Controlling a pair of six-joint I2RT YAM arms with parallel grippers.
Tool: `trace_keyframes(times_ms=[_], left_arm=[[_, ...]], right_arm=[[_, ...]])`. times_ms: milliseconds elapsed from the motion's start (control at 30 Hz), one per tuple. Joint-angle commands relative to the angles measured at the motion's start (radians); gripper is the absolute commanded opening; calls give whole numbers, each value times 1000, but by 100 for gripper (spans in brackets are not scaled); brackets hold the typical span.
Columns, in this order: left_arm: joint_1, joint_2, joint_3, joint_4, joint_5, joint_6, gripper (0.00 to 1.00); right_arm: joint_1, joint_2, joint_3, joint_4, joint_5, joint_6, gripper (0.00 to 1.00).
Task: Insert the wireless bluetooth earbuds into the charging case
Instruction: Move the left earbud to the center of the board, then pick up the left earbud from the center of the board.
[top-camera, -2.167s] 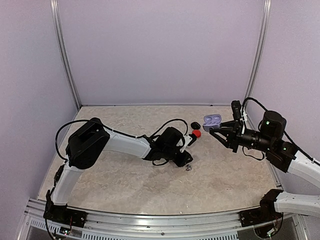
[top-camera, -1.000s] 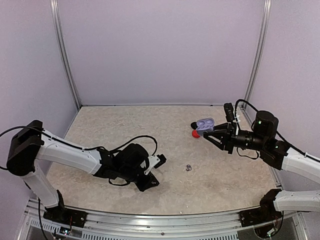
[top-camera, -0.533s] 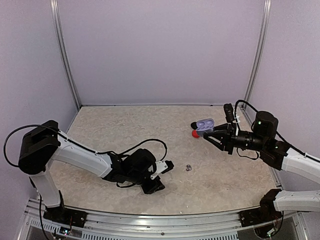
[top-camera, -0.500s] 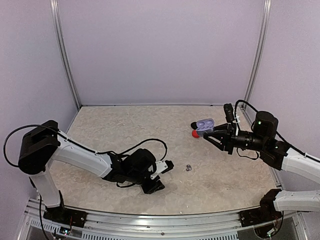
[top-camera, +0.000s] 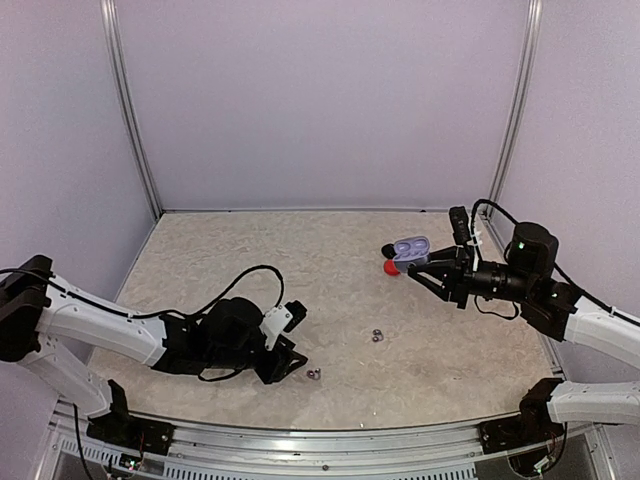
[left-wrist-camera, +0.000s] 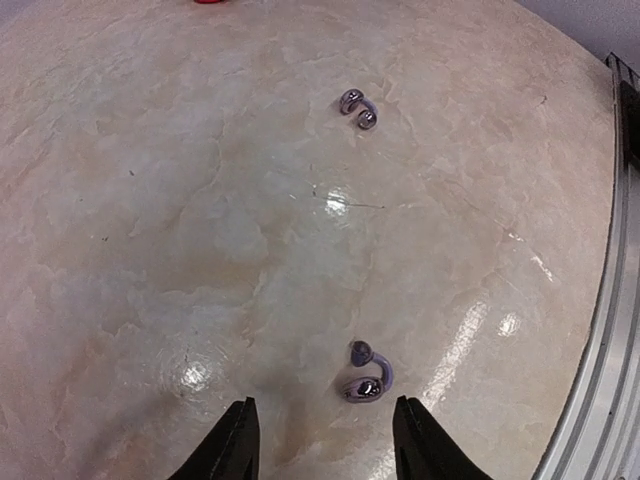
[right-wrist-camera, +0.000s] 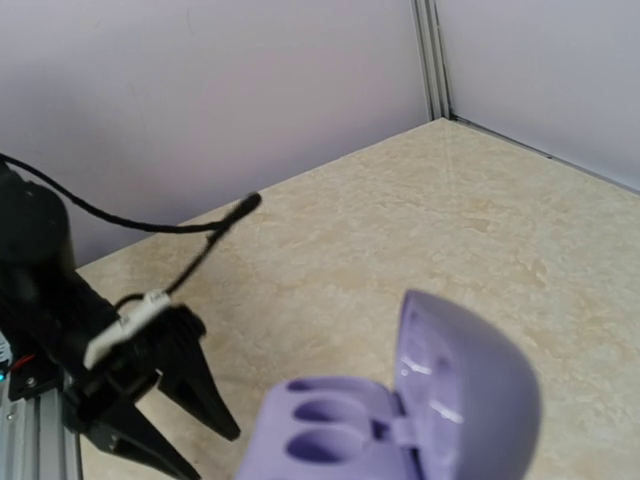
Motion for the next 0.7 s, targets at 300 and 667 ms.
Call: trace_keyframes(times_ms=[300,667], left_arm=[[-46,110,-26,176,30,-212,46],[-41,214,25,178,19,-147,43]], right_arm=[[-10,-11,-13,4,-2,4,11],[-10,-2,-10,-1,-6,-1,11]])
